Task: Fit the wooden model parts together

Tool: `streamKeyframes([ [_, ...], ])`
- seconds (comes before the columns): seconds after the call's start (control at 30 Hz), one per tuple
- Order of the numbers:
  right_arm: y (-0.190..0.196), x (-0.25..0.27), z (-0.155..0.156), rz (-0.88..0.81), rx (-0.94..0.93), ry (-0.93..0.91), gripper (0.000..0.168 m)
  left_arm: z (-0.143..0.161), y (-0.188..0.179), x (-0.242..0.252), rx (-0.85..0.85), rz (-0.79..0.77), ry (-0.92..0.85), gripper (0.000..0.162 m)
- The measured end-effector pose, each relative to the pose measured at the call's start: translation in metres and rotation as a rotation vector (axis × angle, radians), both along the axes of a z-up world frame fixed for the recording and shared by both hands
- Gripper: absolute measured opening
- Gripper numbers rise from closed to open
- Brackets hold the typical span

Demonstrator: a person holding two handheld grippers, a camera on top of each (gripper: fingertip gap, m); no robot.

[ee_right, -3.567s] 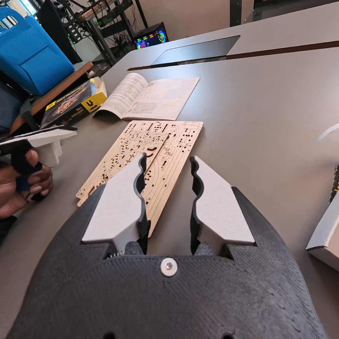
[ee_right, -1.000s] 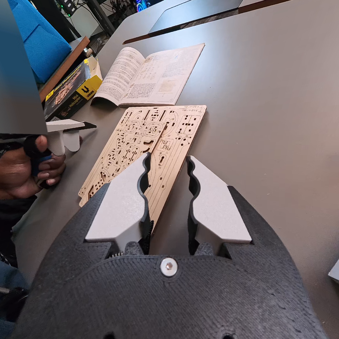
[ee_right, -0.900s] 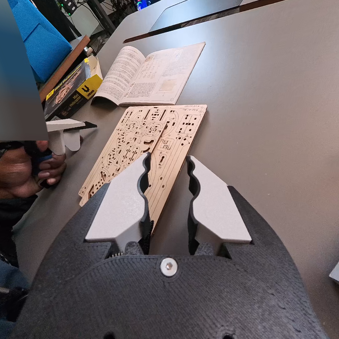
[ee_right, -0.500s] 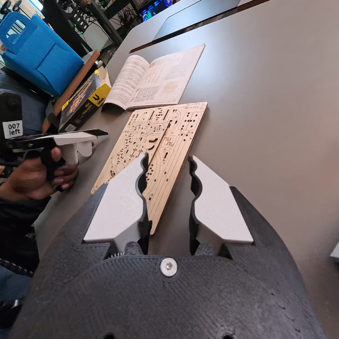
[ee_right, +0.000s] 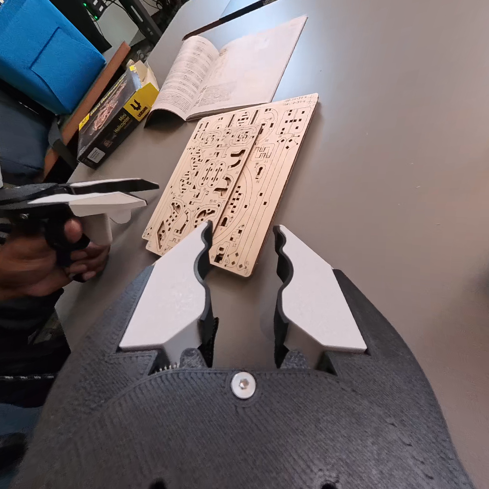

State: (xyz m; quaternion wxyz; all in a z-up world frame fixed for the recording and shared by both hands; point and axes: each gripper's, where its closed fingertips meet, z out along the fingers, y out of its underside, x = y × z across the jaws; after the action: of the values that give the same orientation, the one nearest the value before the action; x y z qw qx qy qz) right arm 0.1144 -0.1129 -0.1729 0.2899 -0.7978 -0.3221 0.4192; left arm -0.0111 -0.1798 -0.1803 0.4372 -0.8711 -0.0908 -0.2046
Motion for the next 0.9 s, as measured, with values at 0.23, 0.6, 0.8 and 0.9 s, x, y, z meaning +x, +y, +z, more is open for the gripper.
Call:
streamKeyframes([
  [0.23, -0.007, -0.003, 0.004, 0.04, 0.05, 0.006, 0.047, -0.001, -0.007, 0.008, 0.003, -0.004, 0.085, 0.074],
  [0.6, -0.005, -0.001, 0.009, 0.042, 0.006, 0.075, 0.047, -0.002, -0.01, 0.022, 0.016, -0.096, 0.174, 0.087],
  [0.8, -0.007, -0.003, 0.008, 0.067, -0.015, 0.085, 0.047, -0.006, -0.015, 0.033, 0.01, -0.163, 0.27, 0.097],
  [0.9, -0.007, -0.003, 0.01, 0.067, -0.015, 0.095, 0.047, -0.006, -0.015, 0.036, 0.019, -0.179, 0.315, 0.097],
])
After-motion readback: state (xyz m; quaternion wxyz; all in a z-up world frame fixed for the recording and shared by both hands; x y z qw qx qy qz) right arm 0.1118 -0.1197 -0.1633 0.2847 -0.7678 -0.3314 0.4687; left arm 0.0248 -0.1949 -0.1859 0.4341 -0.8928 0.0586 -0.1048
